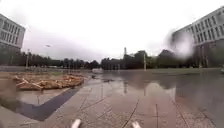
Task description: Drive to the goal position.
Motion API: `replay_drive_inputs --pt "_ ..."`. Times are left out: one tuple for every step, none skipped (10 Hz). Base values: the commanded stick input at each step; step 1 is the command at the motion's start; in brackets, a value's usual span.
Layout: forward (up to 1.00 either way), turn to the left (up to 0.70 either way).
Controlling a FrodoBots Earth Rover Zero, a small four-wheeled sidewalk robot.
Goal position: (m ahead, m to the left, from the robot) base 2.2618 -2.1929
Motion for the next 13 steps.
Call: replay_drive_inputs --pt "0.70 0.04" --pt "0.70 0.06" --pt "0.70 0.06" --pt "0.70 0.02" --pt "0.70 0.00" --pt "0.70 0.00" --pt "0.70 0.00" --pt "0.70 0.00" --pt "0.70 0.00" --pt "0.70 0.00" --pt "0.70 0.01" --pt "0.70 0.03" --pt "0.70 0.03"
